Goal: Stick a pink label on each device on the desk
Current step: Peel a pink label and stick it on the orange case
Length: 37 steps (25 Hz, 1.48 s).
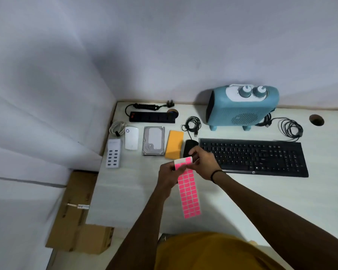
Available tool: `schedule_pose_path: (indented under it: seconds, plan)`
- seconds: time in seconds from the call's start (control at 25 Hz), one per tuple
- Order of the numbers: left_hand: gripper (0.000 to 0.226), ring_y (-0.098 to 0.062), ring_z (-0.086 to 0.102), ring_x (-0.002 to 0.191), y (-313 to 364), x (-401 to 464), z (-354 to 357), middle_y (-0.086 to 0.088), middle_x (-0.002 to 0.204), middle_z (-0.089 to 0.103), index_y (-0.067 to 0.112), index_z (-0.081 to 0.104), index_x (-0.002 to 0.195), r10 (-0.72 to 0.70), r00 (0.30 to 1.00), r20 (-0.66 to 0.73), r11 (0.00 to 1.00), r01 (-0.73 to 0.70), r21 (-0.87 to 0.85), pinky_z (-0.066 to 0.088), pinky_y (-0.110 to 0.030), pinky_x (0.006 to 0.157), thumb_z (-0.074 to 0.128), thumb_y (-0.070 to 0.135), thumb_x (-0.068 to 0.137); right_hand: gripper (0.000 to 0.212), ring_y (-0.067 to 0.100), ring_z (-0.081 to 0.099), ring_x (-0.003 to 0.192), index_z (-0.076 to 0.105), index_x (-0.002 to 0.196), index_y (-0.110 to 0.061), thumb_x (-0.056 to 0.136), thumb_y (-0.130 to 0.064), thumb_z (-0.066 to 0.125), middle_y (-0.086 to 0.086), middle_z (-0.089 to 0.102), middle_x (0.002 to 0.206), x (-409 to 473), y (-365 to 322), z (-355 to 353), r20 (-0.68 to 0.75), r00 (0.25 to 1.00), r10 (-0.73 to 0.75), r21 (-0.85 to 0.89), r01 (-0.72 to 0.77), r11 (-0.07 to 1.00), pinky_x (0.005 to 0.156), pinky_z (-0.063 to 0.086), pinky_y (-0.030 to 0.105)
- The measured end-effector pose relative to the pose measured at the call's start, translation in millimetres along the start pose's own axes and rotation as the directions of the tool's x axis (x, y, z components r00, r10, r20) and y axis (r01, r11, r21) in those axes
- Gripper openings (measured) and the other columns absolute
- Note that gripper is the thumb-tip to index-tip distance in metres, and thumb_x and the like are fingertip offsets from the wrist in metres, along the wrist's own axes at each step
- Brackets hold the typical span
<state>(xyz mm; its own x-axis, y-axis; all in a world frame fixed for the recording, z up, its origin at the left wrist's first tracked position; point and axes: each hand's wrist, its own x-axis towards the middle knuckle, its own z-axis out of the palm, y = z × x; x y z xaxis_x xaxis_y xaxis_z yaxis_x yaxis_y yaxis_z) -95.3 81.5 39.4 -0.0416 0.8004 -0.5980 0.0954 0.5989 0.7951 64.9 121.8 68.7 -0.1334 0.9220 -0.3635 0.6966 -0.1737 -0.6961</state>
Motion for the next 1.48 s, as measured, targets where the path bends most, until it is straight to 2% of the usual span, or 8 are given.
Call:
schedule_pose_path:
  seconds: [0.12,0.28,0.84,0.96,1.04,1.2,1.36,1.48]
  plan:
    - [0.027,-0.03,0.075,0.094,24,-5,4,-0.013,0.102,0.077,0.01,0.072,0.115,0.046,0.999,-0.015,0.988,-0.048,-0.145,0.062,-0.048,0.082,0.074,0.022,0.091,0.025,0.013,0.058,0.068,0.066,0.093,-0.017,0.073,-0.009,0.081,-0.005,0.061,0.079,-3,-16,-14,-0.23,0.954,-0.194,-0.069,0.183,0.981,0.064,0.044,0.016]
    - [0.017,-0.028,0.075,0.096,41,-13,4,-0.012,0.105,0.077,0.015,0.073,0.111,0.072,0.997,-0.026,0.969,-0.076,-0.233,0.061,-0.047,0.085,0.071,0.019,0.094,0.019,0.017,0.068,0.079,0.079,0.095,-0.013,0.077,-0.01,0.079,0.003,0.074,0.089,-7,-23,-18,-0.3,0.907,-0.296,-0.089,0.282,0.955,0.078,0.051,0.019]
    - [0.01,-0.017,0.077,0.083,56,-26,-6,-0.001,0.089,0.079,0.03,0.071,0.101,0.243,0.969,0.034,0.961,-0.245,0.127,0.06,-0.037,0.082,0.063,0.035,0.099,0.01,0.007,0.068,0.075,0.08,0.093,-0.013,0.084,-0.015,0.076,-0.001,0.077,0.087,-21,-31,-29,-0.336,0.914,-0.229,0.01,0.246,0.969,0.071,0.043,-0.001]
    - [0.016,-0.018,0.077,0.084,51,-22,-7,-0.001,0.091,0.079,0.022,0.074,0.105,0.249,0.968,0.023,0.961,-0.25,0.121,0.06,-0.036,0.08,0.062,0.032,0.1,0.005,0.008,0.07,0.07,0.08,0.085,-0.013,0.084,-0.014,0.075,0.002,0.077,0.08,-14,-22,-26,-0.315,0.949,0.028,0.387,0.101,0.916,0.077,0.054,0.011]
    - [0.018,-0.017,0.077,0.084,42,-17,-6,-0.001,0.093,0.079,0.019,0.073,0.109,0.213,0.977,-0.025,0.972,-0.21,0.104,0.061,-0.033,0.077,0.062,0.03,0.1,0.006,0.016,0.07,0.071,0.079,0.08,-0.009,0.084,-0.009,0.074,0.013,0.077,0.087,-9,-10,-25,-0.165,0.946,0.28,0.722,-0.077,0.687,0.085,0.06,0.032]
    - [0.015,-0.007,0.068,0.07,9,-6,-7,0.001,0.086,0.074,0.016,0.072,0.105,0.141,0.977,-0.161,0.956,-0.092,0.279,0.05,-0.012,0.055,0.063,0.027,0.1,0.008,0.017,0.07,0.068,0.079,0.073,-0.012,0.08,-0.01,0.077,0.012,0.077,0.082,-11,19,-13,-0.029,0.912,0.409,0.716,-0.267,0.645,0.085,0.06,0.039]
    - [0.025,-0.031,0.071,0.09,-35,13,-9,-0.01,0.086,0.072,0.015,0.067,0.083,-0.013,0.987,-0.158,0.901,0.08,0.427,0.056,-0.04,0.083,0.055,0.027,0.101,0.004,0.017,0.067,0.062,0.078,0.075,-0.009,0.078,-0.006,0.079,0.012,0.075,0.079,-22,28,-3,0.044,0.89,0.454,0.699,-0.353,0.622,0.073,0.061,0.029]
    - [0.028,-0.035,0.071,0.095,-61,24,-9,-0.011,0.09,0.074,0.02,0.061,0.074,-0.086,0.985,-0.149,0.867,0.148,0.476,0.057,-0.046,0.09,0.051,0.026,0.099,0.007,0.017,0.066,0.063,0.077,0.083,-0.003,0.077,-0.005,0.08,0.01,0.072,0.075,-26,35,4,0.086,0.869,0.488,0.679,-0.409,0.609,0.068,0.061,0.025]
